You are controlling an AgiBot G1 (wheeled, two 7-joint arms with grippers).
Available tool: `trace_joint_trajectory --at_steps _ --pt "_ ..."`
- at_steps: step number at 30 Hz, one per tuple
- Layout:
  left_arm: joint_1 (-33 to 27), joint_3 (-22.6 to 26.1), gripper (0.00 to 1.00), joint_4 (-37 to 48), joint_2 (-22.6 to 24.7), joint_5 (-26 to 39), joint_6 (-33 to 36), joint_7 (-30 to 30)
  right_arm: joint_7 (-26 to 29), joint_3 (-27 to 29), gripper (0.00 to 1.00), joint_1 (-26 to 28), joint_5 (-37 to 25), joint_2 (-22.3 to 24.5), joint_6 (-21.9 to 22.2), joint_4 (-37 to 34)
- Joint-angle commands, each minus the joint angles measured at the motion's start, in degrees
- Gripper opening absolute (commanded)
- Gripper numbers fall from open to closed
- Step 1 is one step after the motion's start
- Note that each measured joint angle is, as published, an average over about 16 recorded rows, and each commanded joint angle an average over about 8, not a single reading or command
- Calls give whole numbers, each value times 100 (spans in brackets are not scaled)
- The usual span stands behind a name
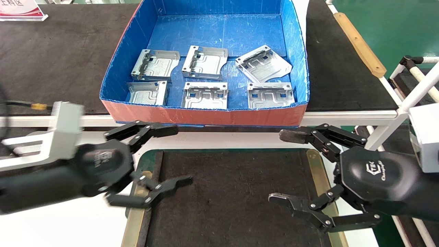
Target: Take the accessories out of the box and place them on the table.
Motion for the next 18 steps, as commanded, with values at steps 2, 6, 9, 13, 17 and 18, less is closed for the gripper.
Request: trace_joint_trajectory --at_steps 2,6,9,13,17,18 --pt "-91 111 100 -24 130 290 -333 -125 0 0 100 0 0 0 0 0" --pt "-315 233 100 107 312 596 -674 -324 0 0 100 0 0 0 0 0" --pt "-529 310 100 285 471 813 -910 -427 0 0 100 0 0 0 0 0" --pt "-832 384 100 615 691 1067 -1182 -470 0 0 100 0 0 0 0 0" --pt "-1150 447 100 1035 912 1296 -1406 -445 0 0 100 0 0 0 0 0" --pt "-1235 466 100 1150 970 1356 -1461 -434 0 0 100 0 0 0 0 0"
